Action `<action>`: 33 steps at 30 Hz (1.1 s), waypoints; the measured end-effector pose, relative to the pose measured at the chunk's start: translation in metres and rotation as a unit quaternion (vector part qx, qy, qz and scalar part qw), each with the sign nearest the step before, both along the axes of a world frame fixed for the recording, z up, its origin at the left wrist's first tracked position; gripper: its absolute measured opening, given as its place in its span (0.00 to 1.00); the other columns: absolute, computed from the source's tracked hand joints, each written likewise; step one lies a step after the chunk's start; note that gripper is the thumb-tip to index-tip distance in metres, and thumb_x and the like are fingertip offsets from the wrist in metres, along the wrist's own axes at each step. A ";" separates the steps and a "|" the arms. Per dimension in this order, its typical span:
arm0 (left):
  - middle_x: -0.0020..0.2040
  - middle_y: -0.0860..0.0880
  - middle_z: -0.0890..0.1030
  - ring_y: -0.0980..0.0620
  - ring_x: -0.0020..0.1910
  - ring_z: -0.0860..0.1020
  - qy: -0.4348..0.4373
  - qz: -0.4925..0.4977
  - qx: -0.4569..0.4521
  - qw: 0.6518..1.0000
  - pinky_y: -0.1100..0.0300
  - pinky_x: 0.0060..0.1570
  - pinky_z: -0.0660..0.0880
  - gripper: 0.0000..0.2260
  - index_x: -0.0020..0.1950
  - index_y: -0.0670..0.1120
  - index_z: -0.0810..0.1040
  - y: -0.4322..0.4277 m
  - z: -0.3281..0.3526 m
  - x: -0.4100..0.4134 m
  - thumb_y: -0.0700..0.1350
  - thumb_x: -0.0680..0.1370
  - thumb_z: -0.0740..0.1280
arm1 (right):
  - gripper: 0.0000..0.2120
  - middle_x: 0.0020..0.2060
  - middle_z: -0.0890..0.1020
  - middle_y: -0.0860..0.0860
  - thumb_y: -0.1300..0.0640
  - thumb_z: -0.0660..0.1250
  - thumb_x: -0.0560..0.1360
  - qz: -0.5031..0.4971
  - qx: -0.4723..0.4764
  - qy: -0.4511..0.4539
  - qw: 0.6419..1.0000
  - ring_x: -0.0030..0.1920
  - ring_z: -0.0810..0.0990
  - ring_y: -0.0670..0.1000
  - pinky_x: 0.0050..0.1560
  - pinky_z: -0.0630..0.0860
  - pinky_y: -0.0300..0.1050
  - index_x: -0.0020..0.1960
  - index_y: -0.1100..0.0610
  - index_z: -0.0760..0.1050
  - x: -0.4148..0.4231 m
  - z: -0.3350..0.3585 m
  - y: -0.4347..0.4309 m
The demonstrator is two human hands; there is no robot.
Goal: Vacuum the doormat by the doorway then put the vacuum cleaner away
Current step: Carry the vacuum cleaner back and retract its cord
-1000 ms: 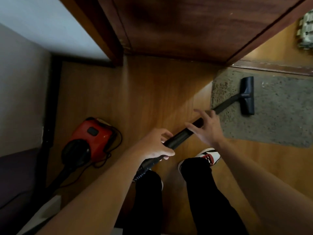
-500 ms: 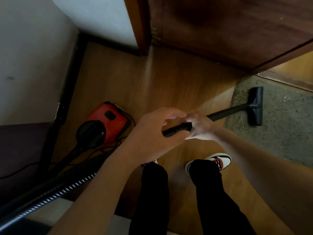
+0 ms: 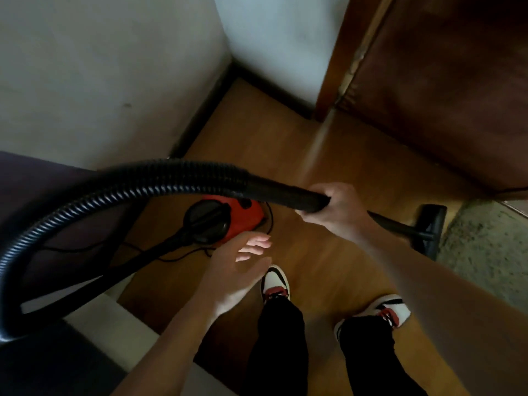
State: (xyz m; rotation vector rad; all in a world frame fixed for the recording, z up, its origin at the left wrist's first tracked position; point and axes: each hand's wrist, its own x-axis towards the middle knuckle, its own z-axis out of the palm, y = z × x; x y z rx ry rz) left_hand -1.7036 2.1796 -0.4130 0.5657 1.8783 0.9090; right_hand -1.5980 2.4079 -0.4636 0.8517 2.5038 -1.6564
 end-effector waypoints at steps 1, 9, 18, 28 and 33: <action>0.56 0.62 0.82 0.61 0.58 0.79 0.007 0.006 -0.016 1.000 0.52 0.63 0.76 0.16 0.60 0.57 0.78 -0.003 -0.013 -0.004 0.54 0.72 0.69 | 0.07 0.33 0.82 0.48 0.58 0.80 0.69 -0.001 0.015 0.016 1.000 0.39 0.81 0.46 0.37 0.77 0.39 0.41 0.52 0.81 -0.011 -0.001 -0.005; 0.72 0.53 0.71 0.52 0.70 0.69 0.142 -0.128 -0.170 0.967 0.50 0.69 0.70 0.30 0.75 0.54 0.67 0.010 -0.126 -0.031 0.61 0.75 0.66 | 0.13 0.32 0.80 0.40 0.55 0.80 0.66 -0.026 0.079 0.097 0.992 0.37 0.80 0.42 0.35 0.76 0.37 0.38 0.43 0.76 -0.082 -0.023 -0.001; 0.83 0.49 0.49 0.49 0.81 0.47 0.283 -0.255 -0.277 0.882 0.47 0.76 0.54 0.38 0.81 0.56 0.54 0.015 -0.223 -0.046 0.62 0.74 0.66 | 0.13 0.31 0.78 0.38 0.51 0.76 0.66 -0.019 0.111 0.205 0.972 0.32 0.79 0.44 0.33 0.77 0.41 0.39 0.39 0.73 -0.107 -0.071 -0.004; 0.82 0.46 0.36 0.47 0.81 0.40 0.328 -0.347 -0.313 0.821 0.48 0.77 0.51 0.44 0.81 0.52 0.37 0.019 -0.252 -0.051 0.62 0.78 0.63 | 0.09 0.33 0.79 0.39 0.50 0.76 0.68 -0.011 0.095 0.197 0.976 0.34 0.80 0.44 0.35 0.77 0.40 0.41 0.43 0.76 -0.124 -0.104 -0.006; 0.82 0.44 0.39 0.47 0.81 0.41 0.302 -0.336 -0.319 0.833 0.50 0.79 0.49 0.46 0.81 0.46 0.36 0.032 -0.252 -0.054 0.56 0.78 0.66 | 0.07 0.33 0.80 0.43 0.52 0.77 0.68 -0.001 0.102 0.196 0.975 0.34 0.81 0.45 0.35 0.77 0.41 0.41 0.48 0.79 -0.123 -0.107 -0.005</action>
